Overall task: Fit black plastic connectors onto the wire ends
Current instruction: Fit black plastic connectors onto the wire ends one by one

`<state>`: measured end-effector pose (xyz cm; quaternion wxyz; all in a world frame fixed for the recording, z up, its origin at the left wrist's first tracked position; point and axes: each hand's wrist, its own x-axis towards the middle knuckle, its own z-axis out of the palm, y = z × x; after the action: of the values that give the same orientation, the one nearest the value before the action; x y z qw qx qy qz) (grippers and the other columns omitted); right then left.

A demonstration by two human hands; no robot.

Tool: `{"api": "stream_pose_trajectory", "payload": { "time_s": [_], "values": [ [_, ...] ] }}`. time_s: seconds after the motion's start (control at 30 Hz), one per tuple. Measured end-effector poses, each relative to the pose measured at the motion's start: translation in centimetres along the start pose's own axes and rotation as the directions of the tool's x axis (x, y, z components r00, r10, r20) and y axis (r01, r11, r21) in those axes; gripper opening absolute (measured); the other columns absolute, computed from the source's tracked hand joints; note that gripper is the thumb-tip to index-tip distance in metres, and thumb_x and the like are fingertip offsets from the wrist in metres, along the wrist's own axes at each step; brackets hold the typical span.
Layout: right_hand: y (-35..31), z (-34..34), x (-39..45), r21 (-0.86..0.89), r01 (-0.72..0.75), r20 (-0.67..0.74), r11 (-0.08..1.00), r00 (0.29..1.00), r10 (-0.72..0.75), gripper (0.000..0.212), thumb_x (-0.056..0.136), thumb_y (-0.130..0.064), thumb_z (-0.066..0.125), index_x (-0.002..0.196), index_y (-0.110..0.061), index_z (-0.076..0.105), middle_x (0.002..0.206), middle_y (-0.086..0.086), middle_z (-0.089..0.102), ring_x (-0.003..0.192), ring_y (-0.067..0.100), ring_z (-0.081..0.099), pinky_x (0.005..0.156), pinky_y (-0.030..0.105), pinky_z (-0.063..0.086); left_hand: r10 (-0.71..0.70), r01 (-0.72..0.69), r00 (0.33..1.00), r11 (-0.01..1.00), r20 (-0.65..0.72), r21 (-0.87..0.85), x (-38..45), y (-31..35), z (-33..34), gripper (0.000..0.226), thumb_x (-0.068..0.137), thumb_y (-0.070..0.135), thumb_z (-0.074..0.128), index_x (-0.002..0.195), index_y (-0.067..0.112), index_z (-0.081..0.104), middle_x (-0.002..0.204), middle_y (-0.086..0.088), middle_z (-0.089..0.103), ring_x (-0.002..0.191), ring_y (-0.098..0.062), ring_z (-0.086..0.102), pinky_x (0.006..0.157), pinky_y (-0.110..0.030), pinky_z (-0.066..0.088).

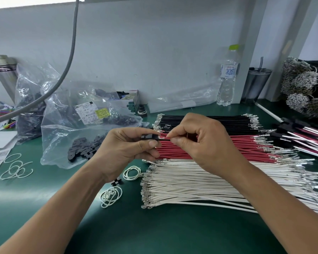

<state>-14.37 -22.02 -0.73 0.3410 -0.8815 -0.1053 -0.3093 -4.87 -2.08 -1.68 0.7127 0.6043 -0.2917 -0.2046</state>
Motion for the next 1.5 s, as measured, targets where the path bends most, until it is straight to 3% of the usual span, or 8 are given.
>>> {"api": "stream_pose_trajectory", "payload": {
  "time_s": [0.23, 0.43, 0.8, 0.9, 0.97, 1.03, 1.17, 1.5],
  "values": [
    [-0.3, 0.2, -0.2, -0.092, 0.073, -0.03, 0.993, 0.997, -0.076, 0.007, 0.089, -0.015, 0.075, 0.092, -0.02, 0.079, 0.082, -0.017, 0.057, 0.076, 0.007, 0.059, 0.069, 0.027, 0.049, 0.06, -0.06, 0.998, 0.994, 0.006, 0.087, -0.1, -0.1, -0.2, 0.033, 0.067, 0.015, 0.083, 0.099, 0.009, 0.083, 0.086, -0.026, 0.076, 0.068, -0.026, 0.076, 0.065, -0.03, 0.063],
    [-0.3, 1.2, -0.3, -0.009, -0.029, -0.024, 1.0, 0.999, 0.029, 0.008, 0.089, -0.016, 0.074, 0.09, -0.023, 0.077, 0.084, -0.014, 0.063, 0.083, 0.004, 0.061, 0.074, 0.016, 0.046, 0.106, -0.102, 0.994, 0.985, -0.02, 0.14, 0.0, -0.4, 0.4, 0.029, 0.069, 0.019, 0.082, 0.096, 0.008, 0.083, 0.081, -0.024, 0.076, 0.064, -0.027, 0.075, 0.064, -0.031, 0.064],
    [-0.2, 1.0, -0.4, -0.099, 0.005, -0.039, 0.995, 0.999, -0.009, 0.01, 0.089, -0.023, 0.074, 0.08, -0.019, 0.071, 0.078, -0.013, 0.06, 0.075, 0.007, 0.057, 0.07, 0.03, 0.047, 0.122, -0.116, 0.993, 0.954, -0.005, 0.277, 0.1, -0.6, 0.2, 0.027, 0.078, 0.019, 0.079, 0.103, 0.009, 0.081, 0.084, -0.018, 0.078, 0.065, -0.028, 0.075, 0.055, -0.028, 0.06],
    [-0.1, -0.5, -0.2, -0.285, -0.034, -0.015, 0.958, 0.999, 0.031, 0.009, 0.089, -0.038, 0.071, 0.085, -0.03, 0.072, 0.083, -0.016, 0.062, 0.082, 0.004, 0.057, 0.073, 0.036, 0.049, 0.113, -0.104, 0.994, 0.946, -0.011, 0.308, 0.5, -0.9, 0.4, 0.029, 0.078, 0.022, 0.079, 0.104, 0.01, 0.081, 0.083, -0.013, 0.079, 0.062, -0.024, 0.074, 0.049, -0.027, 0.054],
    [-0.8, -1.1, -0.2, -0.447, 0.043, -0.042, 0.894, 0.997, -0.069, 0.008, 0.087, -0.037, 0.073, 0.09, -0.03, 0.072, 0.087, -0.016, 0.059, 0.087, 0.006, 0.052, 0.07, 0.034, 0.048, 0.11, -0.095, 0.993, 0.95, -0.035, 0.297, 0.7, -1.1, 0.5, 0.027, 0.078, 0.022, 0.079, 0.103, 0.011, 0.081, 0.082, -0.012, 0.079, 0.059, -0.022, 0.072, 0.046, -0.026, 0.051],
    [-1.8, -1.3, -0.5, -0.48, 0.115, 0.025, 0.87, 0.993, -0.117, 0.011, 0.084, -0.042, 0.073, 0.09, -0.033, 0.07, 0.089, -0.017, 0.055, 0.086, 0.005, 0.051, 0.068, 0.029, 0.045, 0.107, -0.081, 0.992, 0.951, -0.072, 0.3, 0.8, -1.5, 0.3, 0.024, 0.079, 0.022, 0.08, 0.102, 0.013, 0.082, 0.081, -0.013, 0.078, 0.058, -0.022, 0.07, 0.045, -0.027, 0.049],
    [-2.7, 0.4, -2.2, -0.433, 0.054, 0.384, 0.9, 0.914, 0.13, 0.027, 0.079, -0.062, 0.068, 0.093, -0.038, 0.07, 0.088, -0.023, 0.056, 0.083, -0.003, 0.052, 0.07, 0.027, 0.039, 0.103, -0.059, 0.986, 0.952, -0.134, 0.3, 0.9, -2.1, 0.0, 0.014, 0.084, 0.013, 0.081, 0.097, 0.016, 0.082, 0.078, -0.012, 0.078, 0.055, -0.02, 0.069, 0.044, -0.026, 0.048],
    [-1.8, 0.9, -1.6, -0.377, -0.089, 0.359, 0.922, 0.903, 0.234, 0.008, 0.088, -0.038, 0.066, 0.081, -0.036, 0.068, 0.084, -0.027, 0.062, 0.084, -0.008, 0.056, 0.073, 0.021, 0.041, 0.084, -0.048, 0.99, 0.957, -0.115, 0.286, 0.9, -2.4, -0.1, 0.015, 0.084, 0.019, 0.083, 0.098, 0.023, 0.082, 0.083, -0.009, 0.079, 0.058, -0.019, 0.069, 0.046, -0.025, 0.052]
  ]
}}
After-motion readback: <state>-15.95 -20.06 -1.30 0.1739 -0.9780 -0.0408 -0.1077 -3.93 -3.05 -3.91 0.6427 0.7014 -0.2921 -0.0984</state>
